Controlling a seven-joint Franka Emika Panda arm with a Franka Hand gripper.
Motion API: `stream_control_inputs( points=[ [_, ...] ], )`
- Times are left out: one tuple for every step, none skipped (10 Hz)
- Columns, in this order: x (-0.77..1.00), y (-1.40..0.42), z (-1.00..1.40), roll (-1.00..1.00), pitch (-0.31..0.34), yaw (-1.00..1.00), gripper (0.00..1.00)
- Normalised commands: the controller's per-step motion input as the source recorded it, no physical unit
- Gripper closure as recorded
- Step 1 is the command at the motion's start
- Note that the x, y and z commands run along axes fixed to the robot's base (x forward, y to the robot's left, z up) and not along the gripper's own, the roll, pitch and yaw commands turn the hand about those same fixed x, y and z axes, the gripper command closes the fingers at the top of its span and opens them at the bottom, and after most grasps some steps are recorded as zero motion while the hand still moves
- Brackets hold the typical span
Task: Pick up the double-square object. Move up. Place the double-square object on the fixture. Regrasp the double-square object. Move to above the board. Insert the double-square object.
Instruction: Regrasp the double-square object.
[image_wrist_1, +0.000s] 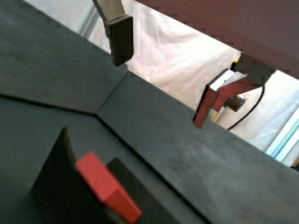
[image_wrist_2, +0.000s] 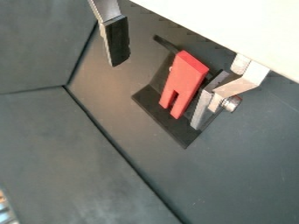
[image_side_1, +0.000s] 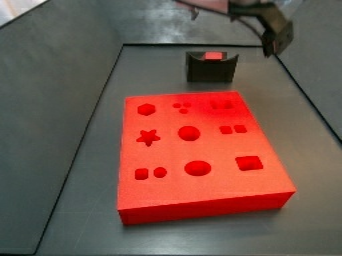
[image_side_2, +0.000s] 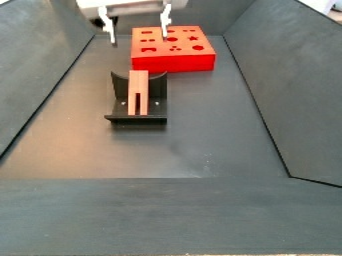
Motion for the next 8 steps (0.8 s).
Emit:
stream_control_inputs(
  points=[
    [0.09,0.05,-1.00,0.09,-0.133,0.11,0.00],
    [0.10,0.05,-1.00,0.08,-0.149,0.07,0.00],
    [0.10,0.04,-1.00,0.07,-0.146,0.02,0.00],
    [0.11,0.04,-1.00,0.07,-0.138,0.00,0.00],
    [0.10,0.03,-0.87,0.08,-0.107,-0.04,0.00],
    [0.10,0.02,-0.72,0.08,-0.079,-0.05,0.00],
    [0.09,0.01,-0.57,0.07,-0.050,-0.06,0.00],
    [0.08,0.01,-0.43,0.07,-0.024,-0.06,0.00]
  ],
)
